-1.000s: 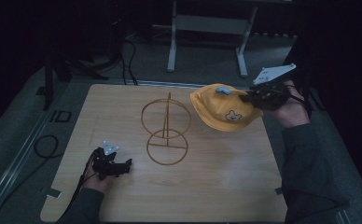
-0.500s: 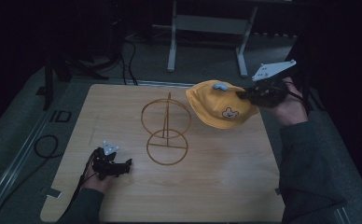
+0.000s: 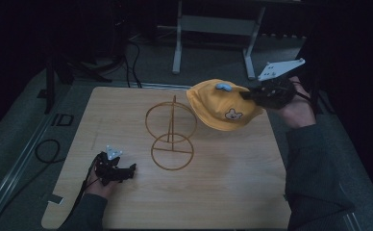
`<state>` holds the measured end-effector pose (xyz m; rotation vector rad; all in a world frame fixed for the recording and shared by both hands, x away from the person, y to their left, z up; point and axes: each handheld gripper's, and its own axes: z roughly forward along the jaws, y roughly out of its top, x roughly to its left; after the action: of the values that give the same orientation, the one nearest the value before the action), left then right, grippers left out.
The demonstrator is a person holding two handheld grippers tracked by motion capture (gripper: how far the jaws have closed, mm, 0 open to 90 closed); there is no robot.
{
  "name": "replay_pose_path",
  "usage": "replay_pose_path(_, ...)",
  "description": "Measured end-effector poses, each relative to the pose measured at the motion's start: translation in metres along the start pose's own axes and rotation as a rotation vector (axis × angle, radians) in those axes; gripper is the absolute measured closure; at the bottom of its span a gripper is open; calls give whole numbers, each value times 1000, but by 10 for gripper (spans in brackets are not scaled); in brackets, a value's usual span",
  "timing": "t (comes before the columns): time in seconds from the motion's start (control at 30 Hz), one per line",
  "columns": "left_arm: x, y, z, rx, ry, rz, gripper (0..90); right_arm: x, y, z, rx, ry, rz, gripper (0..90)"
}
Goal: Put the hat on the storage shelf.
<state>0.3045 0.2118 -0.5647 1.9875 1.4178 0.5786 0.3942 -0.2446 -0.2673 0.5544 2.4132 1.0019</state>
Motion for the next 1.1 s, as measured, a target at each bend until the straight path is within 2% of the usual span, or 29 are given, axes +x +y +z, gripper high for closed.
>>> replay_pose_path(0.53,0,0,0,0,0,0,94,6,14,-2,-34,33,-22,827)
replay_pose_path(1.1,0,0,0,2,-1,5,94,22,40,13,-74,95,-65,826)
